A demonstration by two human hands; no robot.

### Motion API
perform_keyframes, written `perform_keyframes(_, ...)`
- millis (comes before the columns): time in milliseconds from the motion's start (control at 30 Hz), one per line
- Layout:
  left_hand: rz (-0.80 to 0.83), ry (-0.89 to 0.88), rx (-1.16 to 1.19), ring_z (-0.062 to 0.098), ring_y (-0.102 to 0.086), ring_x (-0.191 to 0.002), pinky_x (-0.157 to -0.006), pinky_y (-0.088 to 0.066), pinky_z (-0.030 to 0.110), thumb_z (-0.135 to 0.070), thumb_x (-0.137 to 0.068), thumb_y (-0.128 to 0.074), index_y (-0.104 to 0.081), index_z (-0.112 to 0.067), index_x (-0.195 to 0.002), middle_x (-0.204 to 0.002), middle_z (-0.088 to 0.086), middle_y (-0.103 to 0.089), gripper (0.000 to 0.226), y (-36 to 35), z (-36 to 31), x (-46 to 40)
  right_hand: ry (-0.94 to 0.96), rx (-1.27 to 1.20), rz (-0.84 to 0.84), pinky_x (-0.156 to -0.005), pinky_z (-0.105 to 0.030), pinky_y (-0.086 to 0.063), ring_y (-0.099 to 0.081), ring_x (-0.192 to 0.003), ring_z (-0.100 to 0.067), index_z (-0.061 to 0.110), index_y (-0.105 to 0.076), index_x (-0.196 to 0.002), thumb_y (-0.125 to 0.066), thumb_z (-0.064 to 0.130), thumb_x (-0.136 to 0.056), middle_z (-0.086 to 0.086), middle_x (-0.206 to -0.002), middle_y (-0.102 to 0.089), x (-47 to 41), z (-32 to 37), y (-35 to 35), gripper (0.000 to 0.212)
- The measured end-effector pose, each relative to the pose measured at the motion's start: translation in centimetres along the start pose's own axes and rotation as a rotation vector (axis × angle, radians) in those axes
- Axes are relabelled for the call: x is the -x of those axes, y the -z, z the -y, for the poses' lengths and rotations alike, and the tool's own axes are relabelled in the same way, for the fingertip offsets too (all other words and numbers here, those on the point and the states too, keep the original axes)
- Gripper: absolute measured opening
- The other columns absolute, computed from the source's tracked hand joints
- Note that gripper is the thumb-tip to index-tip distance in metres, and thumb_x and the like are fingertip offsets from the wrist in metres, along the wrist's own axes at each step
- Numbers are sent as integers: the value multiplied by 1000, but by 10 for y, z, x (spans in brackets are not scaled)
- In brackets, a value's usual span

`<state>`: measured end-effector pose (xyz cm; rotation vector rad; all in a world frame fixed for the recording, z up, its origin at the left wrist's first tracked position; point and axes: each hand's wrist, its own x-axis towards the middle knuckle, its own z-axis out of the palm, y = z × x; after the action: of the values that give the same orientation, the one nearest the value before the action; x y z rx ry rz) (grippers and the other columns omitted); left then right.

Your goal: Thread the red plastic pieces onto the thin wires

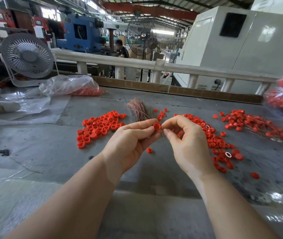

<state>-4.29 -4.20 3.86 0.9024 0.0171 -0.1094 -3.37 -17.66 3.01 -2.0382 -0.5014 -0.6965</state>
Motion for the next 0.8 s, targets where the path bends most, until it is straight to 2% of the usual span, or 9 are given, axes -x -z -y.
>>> perform_keyframes(167, 8, 3, 11, 17, -70, -67, -59, -56, 19, 14, -84, -48, -74, -1, -68, -73, 14, -71, 34, 1, 0, 0, -3, -25, -7, -60, -10, -40, -52, -61, 3, 19, -63, -76, -64, -1, -81, 16, -62, -56, 0, 2, 0, 21)
perform_keyframes(367, 41, -10, 16, 15, -71, -70, -62, -56, 18, 12, -84, -50, -67, 1, -82, -74, 12, -72, 20, 2, 1, 0, -8, -55, -32, -58, -10, -39, -51, -58, 1, 21, -61, -73, -65, -2, -81, 13, -60, -58, 0, 1, -1, 24)
perform_keyframes(533, 67, -19, -3, 13, -70, -68, -61, -56, 18, 9, -81, -52, -71, -2, -78, -73, 10, -71, 22, 2, 1, -1, -17, -82, -33, -58, -9, -38, -51, -57, 1, 22, -60, -72, -65, -1, -81, 12, -61, -58, 0, 1, 0, 26)
perform_keyframes(667, 107, 13, 51, 14, -71, -71, -63, -56, 18, 4, -69, -56, -76, -4, -72, -76, 11, -72, 22, 1, 1, 0, -25, -133, -30, -59, -8, -38, -52, -59, 2, 21, -61, -73, -66, -1, -81, 11, -64, -60, -2, 2, 1, 23)
perform_keyframes(800, 126, 27, 80, 14, -71, -71, -62, -56, 17, 3, -65, -56, -76, -4, -71, -76, 11, -72, 22, 1, 0, 1, -67, -220, -36, -62, -8, -41, -54, -62, 0, 23, -60, -73, -68, 0, -80, 7, -69, -63, -4, 2, 2, 25)
